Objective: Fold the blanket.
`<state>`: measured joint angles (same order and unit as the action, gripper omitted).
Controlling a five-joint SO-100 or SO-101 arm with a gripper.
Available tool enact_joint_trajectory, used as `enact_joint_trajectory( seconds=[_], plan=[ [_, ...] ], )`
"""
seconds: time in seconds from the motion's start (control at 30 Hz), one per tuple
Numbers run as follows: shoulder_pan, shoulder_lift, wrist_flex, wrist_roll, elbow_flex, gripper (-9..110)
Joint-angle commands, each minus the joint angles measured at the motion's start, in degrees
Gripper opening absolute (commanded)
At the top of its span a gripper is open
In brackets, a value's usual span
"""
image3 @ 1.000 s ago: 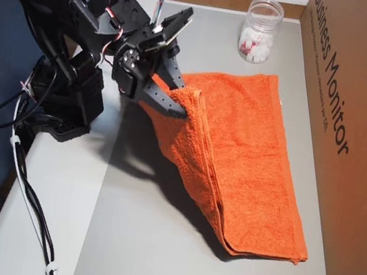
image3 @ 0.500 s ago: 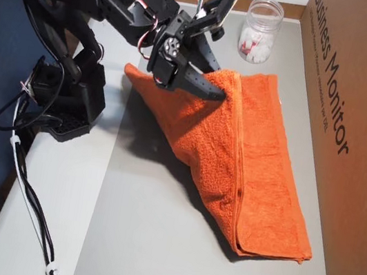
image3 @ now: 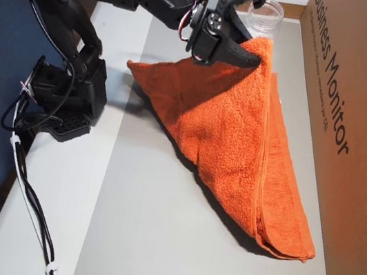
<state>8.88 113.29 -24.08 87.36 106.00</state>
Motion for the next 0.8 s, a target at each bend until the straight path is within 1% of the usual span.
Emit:
enact_joint_trajectory(
  seconds=[0.0,0.1,0.77],
  plan=[
    [-1.85,-1.32,1.23,-1.32,-5.1,0],
    [-3.43,-3.78,1.23,-4.39,-6.86,0],
    [-18.02,-16.7,1.23,-14.15,-16.52,0]
  ],
)
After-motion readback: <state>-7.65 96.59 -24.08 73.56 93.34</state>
